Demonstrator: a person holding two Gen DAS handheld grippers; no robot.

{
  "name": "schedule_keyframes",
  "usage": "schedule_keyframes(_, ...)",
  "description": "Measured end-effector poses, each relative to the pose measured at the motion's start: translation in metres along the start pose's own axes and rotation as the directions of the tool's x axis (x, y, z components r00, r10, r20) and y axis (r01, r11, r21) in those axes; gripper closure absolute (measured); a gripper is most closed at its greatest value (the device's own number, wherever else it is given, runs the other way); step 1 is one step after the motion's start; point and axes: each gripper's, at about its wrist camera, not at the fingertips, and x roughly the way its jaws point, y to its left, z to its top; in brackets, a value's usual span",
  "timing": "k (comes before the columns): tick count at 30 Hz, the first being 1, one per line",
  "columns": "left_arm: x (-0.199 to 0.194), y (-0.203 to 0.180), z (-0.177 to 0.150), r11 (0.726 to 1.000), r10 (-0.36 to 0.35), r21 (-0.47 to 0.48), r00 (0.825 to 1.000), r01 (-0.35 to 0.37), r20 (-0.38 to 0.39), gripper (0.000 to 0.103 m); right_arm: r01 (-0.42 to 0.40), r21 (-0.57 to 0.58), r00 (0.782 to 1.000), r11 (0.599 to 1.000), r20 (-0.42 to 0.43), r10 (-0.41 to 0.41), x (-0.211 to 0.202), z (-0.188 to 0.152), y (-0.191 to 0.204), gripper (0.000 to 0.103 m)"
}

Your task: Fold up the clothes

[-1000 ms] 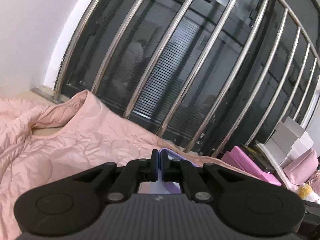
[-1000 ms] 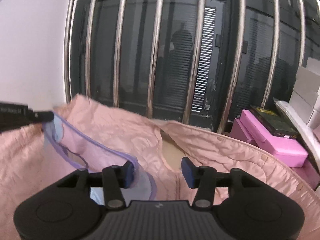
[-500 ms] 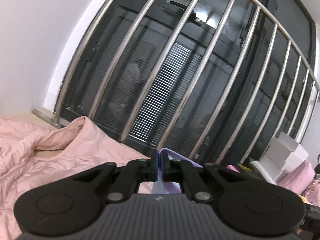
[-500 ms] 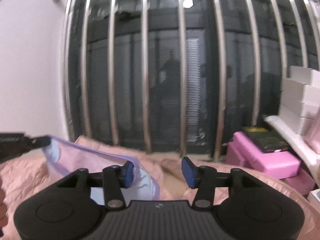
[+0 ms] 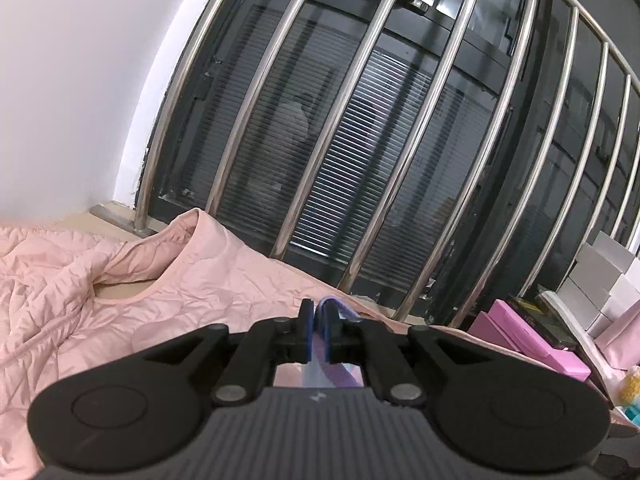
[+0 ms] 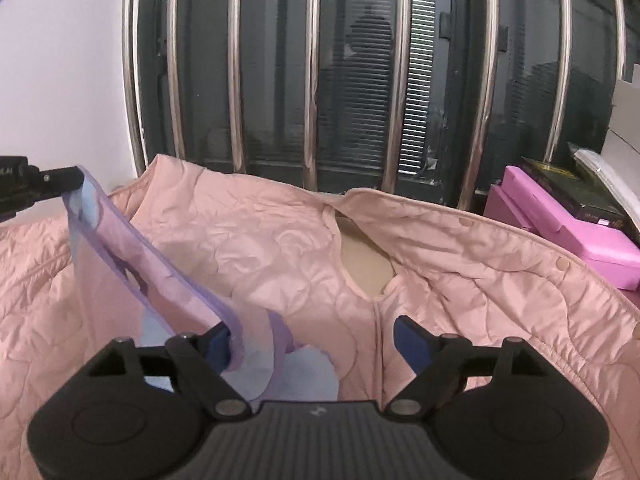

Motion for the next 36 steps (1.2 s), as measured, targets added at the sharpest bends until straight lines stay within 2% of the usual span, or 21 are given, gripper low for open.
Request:
schedule_keyframes(2, 0.0, 0.0, 0.0, 1.0, -0.001, -0.002, 1.0, 0.001, 0.001, 0.1, -0.022, -0.017, 0.999, 1.0, 0.023, 0.022, -0.006, 0.0, 0.004, 0.022)
schedule_keyframes(3, 0.0, 0.0, 0.001, 1.0, 0.0, -0.002, 1.0, 0.0, 0.002, 0.1, -0.03, -0.022, 0.999, 0.999, 0.027, 0.031, -0.008, 0.0, 0.005, 0.028)
schedule_keyframes(4, 0.0, 0.0, 0.001, 1.0, 0.0, -0.001, 1.0, 0.0, 0.002, 0.1, -0.037, -0.026, 0.999, 0.999, 0.029, 0.038, -0.008, 0.0, 0.005, 0.043)
schedule_keyframes(5, 0.0, 0.001, 0.001, 1.0, -0.001, -0.002, 1.0, 0.001, 0.002, 0.1, -0.038, -0.023, 0.999, 0.999, 0.026, 0.039, -0.008, 0.001, 0.005, 0.051)
schedule_keyframes(6, 0.0, 0.001, 0.001, 1.0, -0.002, -0.002, 1.0, 0.002, 0.002, 0.1, -0.04, -0.015, 0.999, 0.999, 0.024, 0.041, -0.007, 0.001, 0.004, 0.068)
schedule_keyframes(7, 0.0, 0.001, 0.001, 1.0, -0.003, -0.002, 1.0, 0.003, 0.001, 0.1, -0.043, -0.008, 0.999, 0.999, 0.023, 0.044, -0.006, 0.0, 0.002, 0.08)
schedule_keyframes(10, 0.0, 0.001, 0.001, 1.0, -0.011, 0.001, 1.0, 0.011, -0.001, 0.1, -0.055, 0.03, 0.998, 0.998, 0.024, 0.054, -0.003, 0.0, -0.003, 0.08)
schedule_keyframes(12, -0.001, -0.001, 0.001, 1.0, -0.03, 0.004, 1.0, 0.03, 0.005, 0.1, -0.069, 0.084, 0.997, 0.994, 0.04, 0.066, -0.004, 0.0, -0.009, 0.076)
schedule_keyframes(14, -0.003, -0.003, 0.001, 0.999, -0.048, 0.009, 0.999, 0.048, 0.011, 0.1, -0.097, 0.142, 0.994, 0.985, 0.064, 0.089, -0.005, 0.002, -0.012, 0.063)
schedule_keyframes(15, -0.003, -0.005, 0.0, 0.998, -0.057, 0.017, 0.998, 0.057, 0.012, 0.1, -0.116, 0.164, 0.992, 0.98, 0.068, 0.106, -0.005, 0.003, -0.012, 0.05)
schedule_keyframes(18, -0.004, -0.01, 0.0, 0.997, -0.068, 0.036, 0.998, 0.067, 0.016, 0.1, -0.137, 0.12, 0.991, 0.983, 0.029, 0.134, 0.005, 0.002, 0.004, 0.047)
schedule_keyframes(20, -0.004, -0.012, 0.0, 0.997, -0.074, 0.039, 0.997, 0.074, 0.017, 0.1, -0.102, 0.078, 0.995, 0.992, 0.001, 0.103, 0.012, 0.001, 0.017, 0.048)
schedule_keyframes(21, -0.005, -0.012, 0.0, 0.996, -0.076, 0.041, 0.997, 0.075, 0.018, 0.1, -0.089, 0.064, 0.996, 0.994, -0.013, 0.09, 0.017, 0.0, 0.021, 0.052)
schedule_keyframes(23, -0.004, -0.011, -0.001, 0.997, -0.072, 0.041, 0.997, 0.071, 0.017, 0.1, -0.055, 0.025, 0.997, 0.998, -0.052, 0.057, 0.027, -0.003, 0.028, 0.076)
schedule_keyframes(24, -0.004, -0.01, -0.001, 0.997, -0.068, 0.041, 0.998, 0.067, 0.017, 0.1, -0.028, 0.003, 0.997, 1.0, -0.067, 0.029, 0.03, -0.005, 0.031, 0.099)
schedule_keyframes(26, -0.004, -0.008, -0.001, 0.997, -0.06, 0.042, 0.998, 0.059, 0.016, 0.099, 0.013, -0.016, 0.998, 1.0, -0.055, -0.014, 0.028, -0.005, 0.03, 0.099)
schedule_keyframes(28, -0.004, -0.005, -0.001, 0.997, -0.053, 0.057, 0.998, 0.052, 0.016, 0.099, 0.011, 0.01, 1.0, 1.0, 0.001, -0.011, 0.015, 0.0, 0.023, 0.099)
schedule_keyframes(32, -0.006, -0.002, -0.003, 0.985, -0.114, 0.132, 0.993, 0.114, -0.004, 0.097, 0.047, 0.04, 0.983, 0.998, 0.173, -0.054, -0.021, 0.01, 0.012, 0.099)
schedule_keyframes(33, -0.005, -0.003, -0.005, 0.982, -0.114, 0.153, 0.993, 0.115, -0.013, 0.088, 0.054, 0.04, 0.976, 0.998, 0.21, -0.061, -0.029, 0.011, 0.01, 0.099)
schedule_keyframes(34, -0.004, -0.005, -0.006, 0.978, -0.114, 0.173, 0.993, 0.116, -0.022, 0.071, 0.058, 0.036, 0.968, 0.998, 0.242, -0.065, -0.036, 0.012, 0.009, 0.099)
schedule_keyframes(36, -0.001, -0.01, -0.012, 0.967, -0.137, 0.211, 0.99, 0.144, -0.044, 0.05, 0.059, 0.011, 0.956, 0.998, 0.287, -0.06, -0.045, 0.013, 0.007, 0.099)
